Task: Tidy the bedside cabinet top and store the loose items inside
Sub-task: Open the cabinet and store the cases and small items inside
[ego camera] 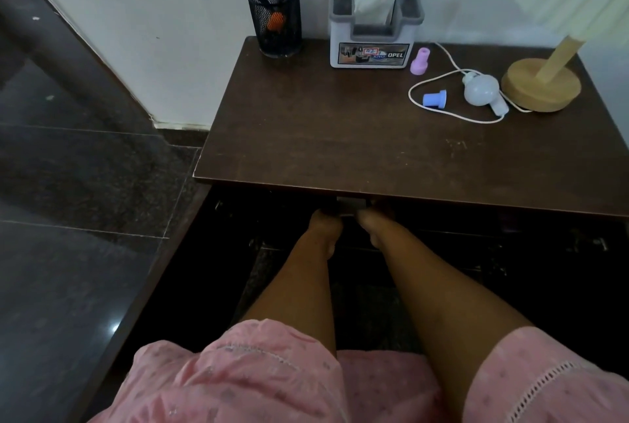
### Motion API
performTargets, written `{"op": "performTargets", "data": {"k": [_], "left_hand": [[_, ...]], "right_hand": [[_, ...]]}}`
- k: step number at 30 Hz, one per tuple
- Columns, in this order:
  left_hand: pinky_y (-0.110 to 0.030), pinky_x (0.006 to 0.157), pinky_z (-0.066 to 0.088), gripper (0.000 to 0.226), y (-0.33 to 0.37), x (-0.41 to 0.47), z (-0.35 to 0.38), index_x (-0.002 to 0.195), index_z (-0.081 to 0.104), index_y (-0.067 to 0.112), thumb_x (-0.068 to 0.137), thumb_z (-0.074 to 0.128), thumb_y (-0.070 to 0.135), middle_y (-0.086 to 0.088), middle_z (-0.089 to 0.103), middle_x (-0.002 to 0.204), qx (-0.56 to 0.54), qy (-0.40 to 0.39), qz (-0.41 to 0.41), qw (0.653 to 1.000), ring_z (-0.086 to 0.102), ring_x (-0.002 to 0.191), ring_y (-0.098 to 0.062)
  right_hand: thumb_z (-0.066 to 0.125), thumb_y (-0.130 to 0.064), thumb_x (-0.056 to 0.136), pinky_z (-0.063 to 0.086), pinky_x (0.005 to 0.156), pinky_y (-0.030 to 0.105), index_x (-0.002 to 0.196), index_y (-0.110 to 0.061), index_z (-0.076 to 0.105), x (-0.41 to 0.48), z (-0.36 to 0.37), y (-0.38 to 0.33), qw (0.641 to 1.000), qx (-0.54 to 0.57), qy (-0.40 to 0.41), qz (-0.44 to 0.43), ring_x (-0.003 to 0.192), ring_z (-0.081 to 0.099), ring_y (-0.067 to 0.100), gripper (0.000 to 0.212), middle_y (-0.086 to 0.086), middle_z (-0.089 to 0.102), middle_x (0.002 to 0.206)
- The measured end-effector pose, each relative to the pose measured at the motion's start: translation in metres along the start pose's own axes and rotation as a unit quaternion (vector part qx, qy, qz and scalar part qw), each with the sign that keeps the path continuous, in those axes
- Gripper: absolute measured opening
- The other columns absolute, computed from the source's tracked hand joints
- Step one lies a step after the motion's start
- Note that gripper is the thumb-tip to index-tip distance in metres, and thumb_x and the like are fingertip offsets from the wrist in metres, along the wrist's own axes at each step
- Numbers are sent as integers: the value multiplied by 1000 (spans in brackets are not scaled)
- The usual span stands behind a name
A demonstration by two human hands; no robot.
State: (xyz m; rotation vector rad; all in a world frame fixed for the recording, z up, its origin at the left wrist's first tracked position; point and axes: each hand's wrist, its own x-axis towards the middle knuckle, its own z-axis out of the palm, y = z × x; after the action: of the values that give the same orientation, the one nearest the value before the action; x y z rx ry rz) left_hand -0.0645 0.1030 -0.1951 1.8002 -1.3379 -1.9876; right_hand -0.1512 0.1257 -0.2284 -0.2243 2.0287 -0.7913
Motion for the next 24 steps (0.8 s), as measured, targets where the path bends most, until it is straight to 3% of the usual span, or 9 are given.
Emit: {"op": "performTargets", "data": {"k": [6, 10, 13, 15, 18, 21, 24], "left_hand": [[-49, 102, 45, 36, 3, 3, -1, 129, 51, -2, 96, 36, 2, -25, 56, 128, -4, -8, 4, 1000, 54, 117, -39], [-49, 103, 44, 38, 4, -3, -2, 131, 48, -5, 96, 38, 1, -26, 53, 131, 17, -19, -3, 1000, 52, 119, -39], [-42, 100, 44, 39, 8, -11, 0, 135, 45, -4, 96, 40, 5, -24, 50, 135, 49, -9, 3, 999, 50, 121, -38], [-38, 101, 40, 41, 14, -18, 1, 138, 41, -5, 99, 37, 5, -23, 45, 141, 125, 3, 9, 992, 45, 127, -36], [-35, 104, 39, 41, 23, -30, -7, 138, 40, -5, 98, 36, 6, -22, 44, 141, 254, -5, 12, 967, 45, 128, -35], [-37, 103, 40, 41, 39, -54, -19, 135, 46, -1, 95, 42, 5, -18, 55, 120, 439, -83, -8, 895, 56, 108, -31], [-39, 106, 39, 45, 63, -81, -28, 142, 40, 10, 97, 46, 16, -10, 45, 142, 528, -177, -42, 829, 48, 128, -26]], "right_hand": [[37, -17, 100, 42, 78, 30, 140, -8, 42, -6, 3, 2, 997, -70, 34, -19, 113, 53, 31, 41, 16, 46, 139], [41, -15, 99, 45, 78, 30, 141, -9, 40, -14, 1, -1, 993, -114, 10, -6, 113, 54, 31, 42, 15, 45, 140], [45, -18, 98, 48, 95, 33, 137, -6, 44, -24, -6, -8, 981, -193, -6, -24, 119, 52, 32, 41, 16, 46, 140], [45, -19, 98, 43, 103, 37, 137, -4, 43, -35, -12, -13, 958, -281, -13, -47, 126, 47, 33, 42, 17, 44, 143], [46, -15, 96, 39, 106, 36, 140, -6, 40, -57, -24, -25, 918, -385, -37, -87, 130, 44, 31, 45, 16, 42, 144], [49, -8, 94, 43, 94, 33, 137, -2, 43, -89, -40, -43, 869, -472, -117, -91, 114, 51, 29, 43, 17, 47, 135], [53, -11, 92, 44, 77, 32, 123, -3, 58, -122, -62, -64, 862, -455, -193, -113, 93, 54, 21, 32, 10, 58, 107]]}}
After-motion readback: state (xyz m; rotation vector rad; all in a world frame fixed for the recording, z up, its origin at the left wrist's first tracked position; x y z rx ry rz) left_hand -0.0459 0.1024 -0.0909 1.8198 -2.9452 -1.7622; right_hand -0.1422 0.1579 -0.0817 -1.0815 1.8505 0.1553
